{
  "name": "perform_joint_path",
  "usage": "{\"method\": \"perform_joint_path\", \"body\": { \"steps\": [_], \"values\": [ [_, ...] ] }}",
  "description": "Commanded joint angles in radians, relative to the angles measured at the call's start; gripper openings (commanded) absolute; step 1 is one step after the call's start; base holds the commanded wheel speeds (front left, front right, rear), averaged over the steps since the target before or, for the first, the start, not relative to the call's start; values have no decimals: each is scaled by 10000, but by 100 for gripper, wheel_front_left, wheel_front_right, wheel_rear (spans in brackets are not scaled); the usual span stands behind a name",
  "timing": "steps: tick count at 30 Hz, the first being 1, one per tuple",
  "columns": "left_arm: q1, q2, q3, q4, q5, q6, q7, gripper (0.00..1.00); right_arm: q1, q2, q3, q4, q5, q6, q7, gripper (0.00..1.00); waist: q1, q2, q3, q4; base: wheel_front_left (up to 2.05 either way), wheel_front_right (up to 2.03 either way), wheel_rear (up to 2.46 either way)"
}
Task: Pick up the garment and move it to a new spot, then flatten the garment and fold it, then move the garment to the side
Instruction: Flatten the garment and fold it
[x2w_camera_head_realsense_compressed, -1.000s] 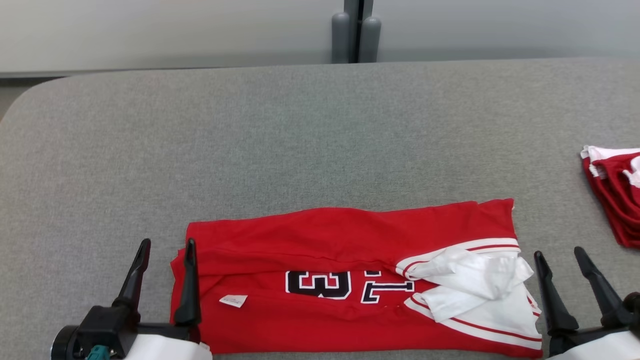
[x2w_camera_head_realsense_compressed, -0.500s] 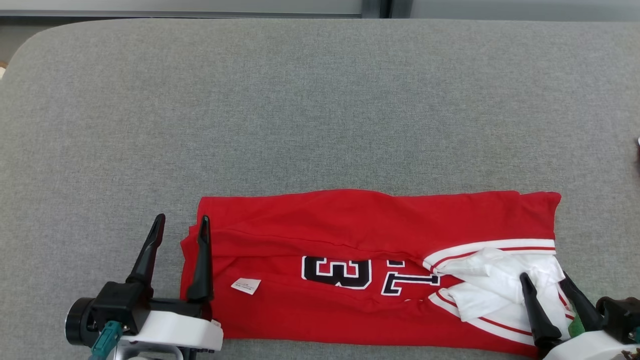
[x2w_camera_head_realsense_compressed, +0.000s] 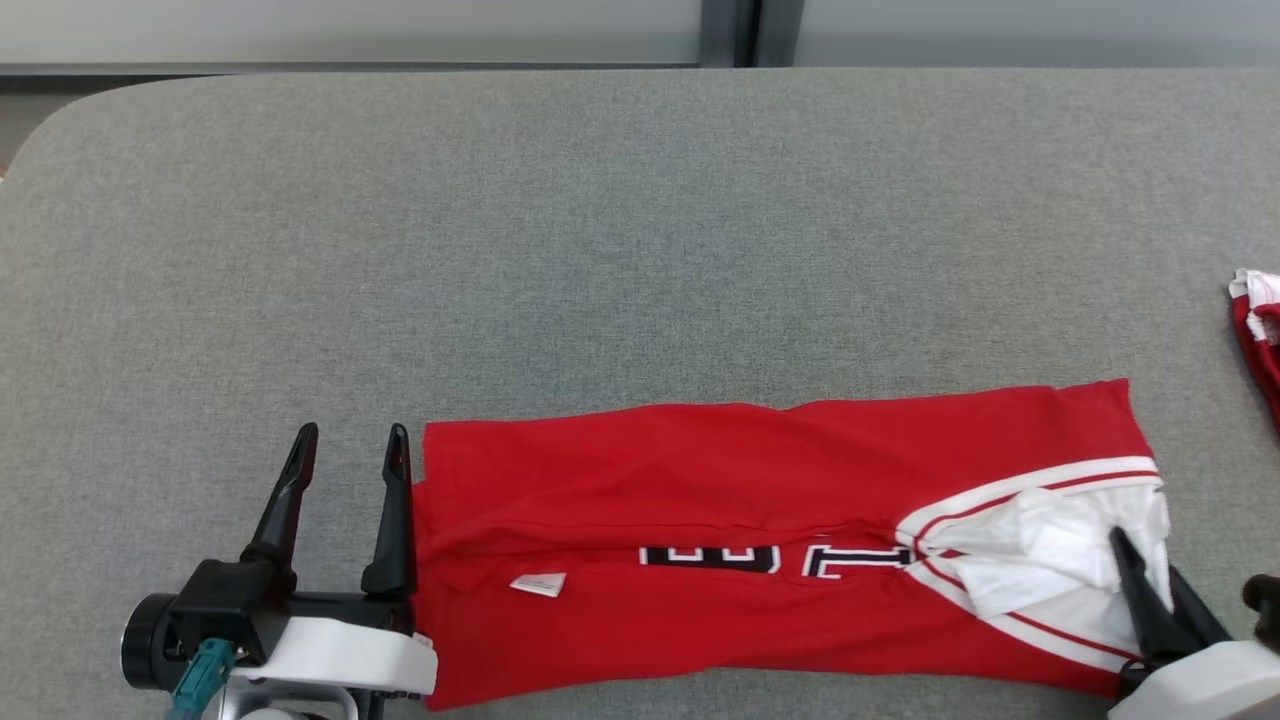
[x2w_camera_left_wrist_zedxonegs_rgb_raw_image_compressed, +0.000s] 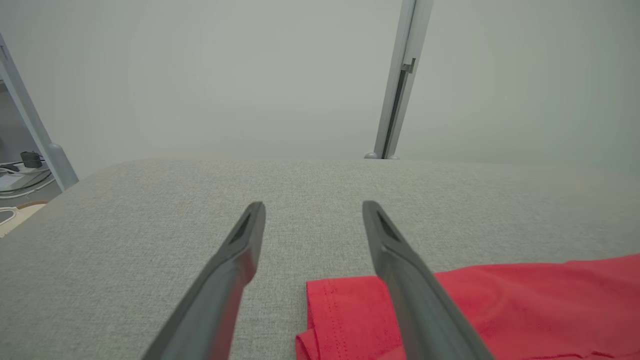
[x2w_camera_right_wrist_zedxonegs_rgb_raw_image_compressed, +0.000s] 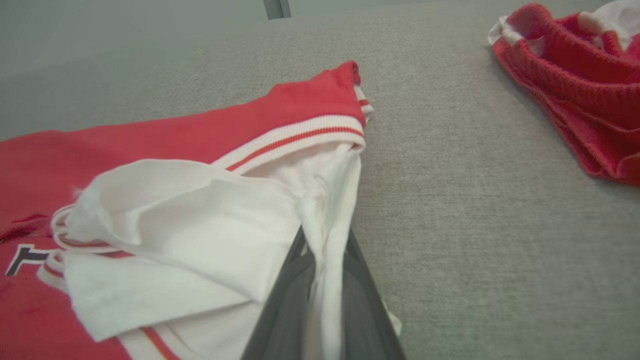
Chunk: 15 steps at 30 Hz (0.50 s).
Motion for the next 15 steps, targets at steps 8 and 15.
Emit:
{"method": "perform_joint_path", "body": {
  "steps": [8, 15],
  "values": [
    [419, 55, 62, 99, -210, 56, -53, 100, 616, -650, -1527, -156, 31, -38, -26, 0, 0, 0, -684, -272, 0, 0, 0],
    [725, 143, 28, 16, -267, 133, 24, 100, 532, -870, -1069, -1673, -615, -38, 324, 0, 0, 0, -1149, -465, 0, 0, 0]
  ]
}}
